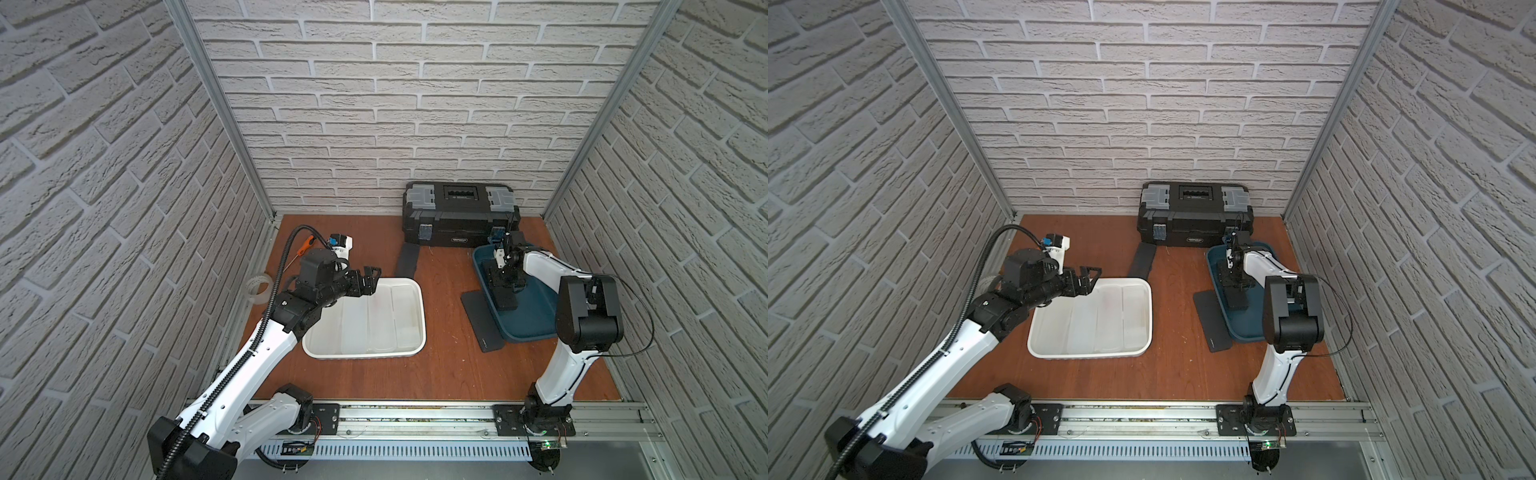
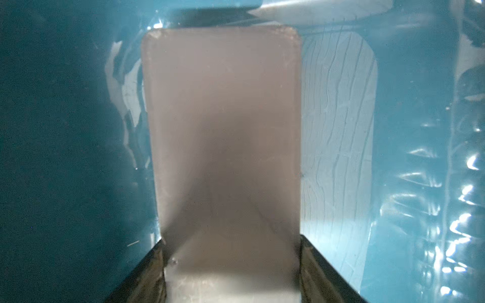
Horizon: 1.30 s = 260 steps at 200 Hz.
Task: Place the pencil cases by color into the storage box
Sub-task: Place the pencil case at the storage box, then move the storage box to the center of the board.
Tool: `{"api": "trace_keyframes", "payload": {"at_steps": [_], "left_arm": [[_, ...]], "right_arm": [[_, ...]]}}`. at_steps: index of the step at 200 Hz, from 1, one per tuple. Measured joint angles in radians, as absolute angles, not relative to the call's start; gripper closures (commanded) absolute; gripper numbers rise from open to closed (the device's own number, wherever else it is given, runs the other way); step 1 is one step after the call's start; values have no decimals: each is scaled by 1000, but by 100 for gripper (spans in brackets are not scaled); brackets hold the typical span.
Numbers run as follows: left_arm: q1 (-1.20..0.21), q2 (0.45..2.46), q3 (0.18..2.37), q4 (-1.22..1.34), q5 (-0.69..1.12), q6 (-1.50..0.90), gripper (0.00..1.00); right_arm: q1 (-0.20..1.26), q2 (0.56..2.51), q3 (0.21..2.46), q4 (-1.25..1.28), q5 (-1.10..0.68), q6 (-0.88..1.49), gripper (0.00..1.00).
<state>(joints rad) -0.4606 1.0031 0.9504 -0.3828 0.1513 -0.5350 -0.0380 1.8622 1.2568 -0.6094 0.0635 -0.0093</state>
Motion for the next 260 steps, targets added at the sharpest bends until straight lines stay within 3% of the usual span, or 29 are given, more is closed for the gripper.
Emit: {"api": "trace_keyframes", "payload": {"at_steps": [66, 146, 206, 260], "left_arm": [[-461, 1007, 950, -382, 147, -535, 2], [-461, 1008, 950, -382, 143, -535, 2], [-467, 1015, 950, -381, 143, -536, 2], [-474, 1015, 950, -381, 138, -537, 2]], "right_arm": [[-38, 1841, 1249, -603, 63, -9, 16], [26, 1545, 1209, -618, 67, 10, 16], [135, 1613, 1219, -636, 80, 4, 17], [149, 1704, 1210, -633, 166, 1, 16]]}}
